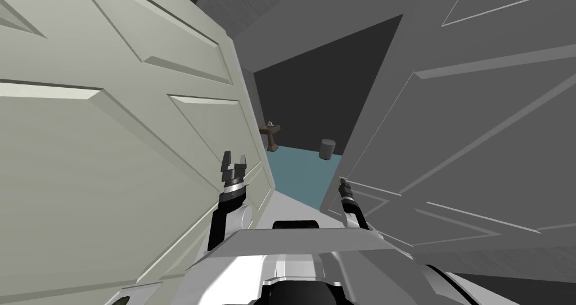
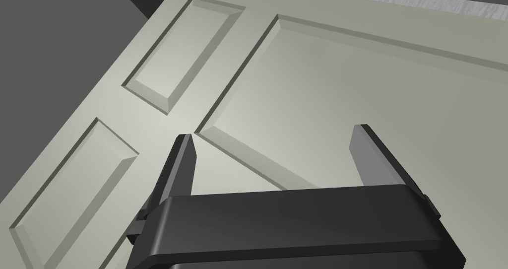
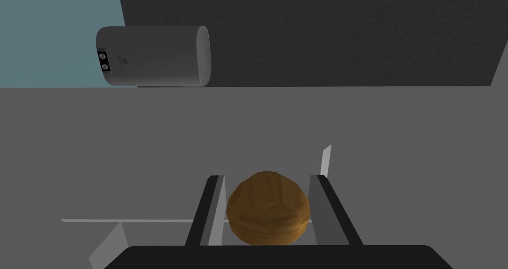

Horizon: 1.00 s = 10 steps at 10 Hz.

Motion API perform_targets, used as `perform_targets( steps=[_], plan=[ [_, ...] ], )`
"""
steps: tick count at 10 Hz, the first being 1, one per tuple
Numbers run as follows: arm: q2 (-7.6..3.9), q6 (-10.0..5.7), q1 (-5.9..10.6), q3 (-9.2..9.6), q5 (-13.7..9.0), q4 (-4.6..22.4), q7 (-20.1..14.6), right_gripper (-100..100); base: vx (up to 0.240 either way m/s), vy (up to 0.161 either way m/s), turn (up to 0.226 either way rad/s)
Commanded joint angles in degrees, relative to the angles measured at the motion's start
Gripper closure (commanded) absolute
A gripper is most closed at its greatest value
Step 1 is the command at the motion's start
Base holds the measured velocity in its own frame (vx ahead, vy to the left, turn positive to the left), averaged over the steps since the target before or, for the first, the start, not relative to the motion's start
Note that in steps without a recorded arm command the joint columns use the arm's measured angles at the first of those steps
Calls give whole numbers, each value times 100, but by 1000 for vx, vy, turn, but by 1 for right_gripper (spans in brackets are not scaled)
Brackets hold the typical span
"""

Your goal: Pull the door open

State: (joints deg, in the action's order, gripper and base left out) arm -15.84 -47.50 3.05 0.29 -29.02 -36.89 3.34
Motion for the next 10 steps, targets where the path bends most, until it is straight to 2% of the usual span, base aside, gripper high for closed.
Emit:
perform_targets(
  steps=[1, 3, 10],
  plan=[
    [-8, -12, 3, -8, -4, -6, -3, 100, 0, 0, 0],
    [-34, -12, -22, 78, 46, -24, -72, 100, -118, -23, 75],
    [-223, -75, -143, 511, 304, -156, -460, 100, -211, -13, 89]
  ],
)
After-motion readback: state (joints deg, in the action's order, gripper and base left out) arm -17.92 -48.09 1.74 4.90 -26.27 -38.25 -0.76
